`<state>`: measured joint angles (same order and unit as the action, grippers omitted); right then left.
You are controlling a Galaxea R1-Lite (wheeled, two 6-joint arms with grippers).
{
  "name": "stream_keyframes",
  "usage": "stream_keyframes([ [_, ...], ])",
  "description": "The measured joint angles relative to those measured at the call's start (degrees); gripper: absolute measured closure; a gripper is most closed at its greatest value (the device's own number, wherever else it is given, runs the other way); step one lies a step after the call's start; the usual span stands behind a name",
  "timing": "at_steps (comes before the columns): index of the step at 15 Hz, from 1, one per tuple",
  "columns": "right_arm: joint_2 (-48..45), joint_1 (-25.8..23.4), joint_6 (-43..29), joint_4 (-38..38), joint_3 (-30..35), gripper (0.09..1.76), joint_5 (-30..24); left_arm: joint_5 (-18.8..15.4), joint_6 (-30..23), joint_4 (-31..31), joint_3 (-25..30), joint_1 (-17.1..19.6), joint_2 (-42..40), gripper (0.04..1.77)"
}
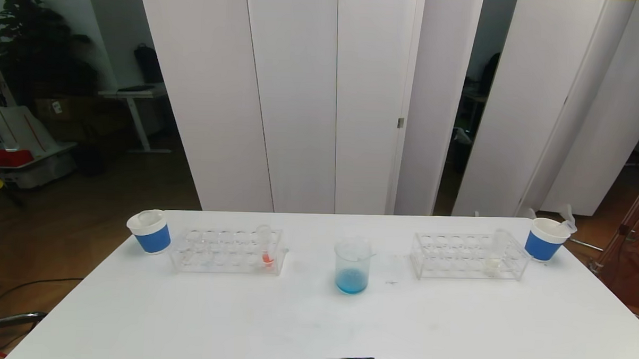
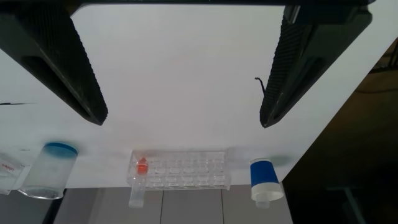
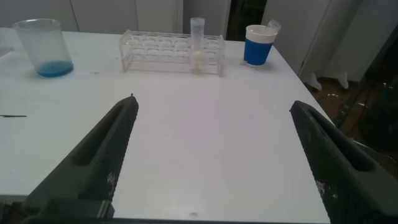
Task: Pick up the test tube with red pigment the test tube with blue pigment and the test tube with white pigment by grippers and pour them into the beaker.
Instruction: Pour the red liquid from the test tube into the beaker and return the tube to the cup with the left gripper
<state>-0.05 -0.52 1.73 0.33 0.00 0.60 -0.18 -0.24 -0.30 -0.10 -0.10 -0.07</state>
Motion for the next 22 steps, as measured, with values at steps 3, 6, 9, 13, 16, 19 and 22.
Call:
stream_keyframes([
  [3,0.00,0.00,0.00,0.00,0.00,0.10,0.02,0.00,0.00,-0.02,0.00,0.00,0.00,0.06],
  [6,0.00,0.00,0.00,0.02,0.00,0.10,0.02,0.00,0.00,0.00,0.00,0.00,0.00,0.06],
  [9,0.00,0.00,0.00,0.00,0.00,0.10,0.02,0.00,0.00,0.00,0.00,0.00,0.00,0.06],
  [13,0.00,0.00,0.00,0.02,0.00,0.10,0.02,-0.02,1.08,0.26,0.00,0.00,0.00,0.06],
  [16,0.00,0.00,-0.02,0.02,0.00,0.10,0.04,0.09,1.01,0.35,0.00,0.00,0.00,0.06],
  [19,0.00,0.00,0.00,0.02,0.00,0.10,0.02,0.56,0.93,-0.38,-0.80,0.00,0.00,0.06],
  [22,0.00,0.00,0.00,0.02,0.00,0.10,0.00,1.48,0.87,1.73,-6.99,0.00,0.32,0.06],
])
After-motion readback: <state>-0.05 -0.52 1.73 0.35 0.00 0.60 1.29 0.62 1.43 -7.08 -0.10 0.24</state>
